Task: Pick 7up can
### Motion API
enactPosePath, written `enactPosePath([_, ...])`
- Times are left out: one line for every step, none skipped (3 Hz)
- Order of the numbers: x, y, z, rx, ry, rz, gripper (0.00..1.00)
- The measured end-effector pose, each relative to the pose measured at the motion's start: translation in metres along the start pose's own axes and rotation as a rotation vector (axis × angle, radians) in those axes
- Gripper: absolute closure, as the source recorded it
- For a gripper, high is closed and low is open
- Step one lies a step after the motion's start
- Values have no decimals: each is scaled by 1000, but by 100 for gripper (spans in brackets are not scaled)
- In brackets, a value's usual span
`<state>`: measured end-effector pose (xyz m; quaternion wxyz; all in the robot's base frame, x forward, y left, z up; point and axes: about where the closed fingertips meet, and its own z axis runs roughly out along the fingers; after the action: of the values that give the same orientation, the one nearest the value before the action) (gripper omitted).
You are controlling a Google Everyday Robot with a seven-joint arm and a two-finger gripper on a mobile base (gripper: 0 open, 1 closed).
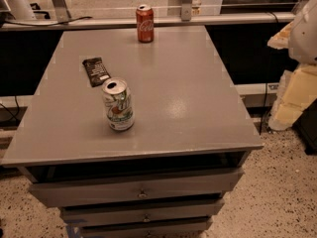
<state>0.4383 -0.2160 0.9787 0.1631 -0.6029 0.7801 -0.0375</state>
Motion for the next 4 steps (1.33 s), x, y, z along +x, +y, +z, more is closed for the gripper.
enactPosePath([0, 0, 0, 0, 0, 0, 0])
enactPosePath([-13, 9, 24, -44, -87, 27, 0])
enactPosePath([-49, 34, 76, -144, -254, 104, 0])
enactPosePath([-102, 59, 126, -260, -445, 188, 0])
